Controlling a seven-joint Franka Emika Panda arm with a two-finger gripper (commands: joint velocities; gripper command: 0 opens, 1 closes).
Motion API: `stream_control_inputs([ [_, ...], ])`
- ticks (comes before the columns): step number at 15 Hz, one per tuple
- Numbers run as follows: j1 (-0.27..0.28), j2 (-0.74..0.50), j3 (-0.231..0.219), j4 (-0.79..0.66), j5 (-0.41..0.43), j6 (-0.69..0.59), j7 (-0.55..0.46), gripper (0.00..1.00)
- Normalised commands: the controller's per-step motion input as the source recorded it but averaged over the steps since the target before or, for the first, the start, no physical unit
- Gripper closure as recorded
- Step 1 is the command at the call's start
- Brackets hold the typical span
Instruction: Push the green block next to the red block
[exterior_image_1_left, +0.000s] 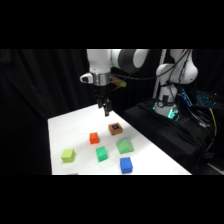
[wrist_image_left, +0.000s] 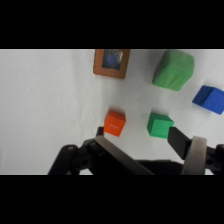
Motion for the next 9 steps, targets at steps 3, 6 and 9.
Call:
stream_control_inputs([
  [3, 0.042, 0.01, 0.054, 0.06, -0.015, 0.01, 0.11, 0.00],
  [6, 0.153, 0.16, 0.131, 0.22, -0.047, 0.00, 0.33, 0.00],
  [9, 0.227, 0.35, 0.157, 0.39, -0.095, 0.01, 0.45, 0.00],
])
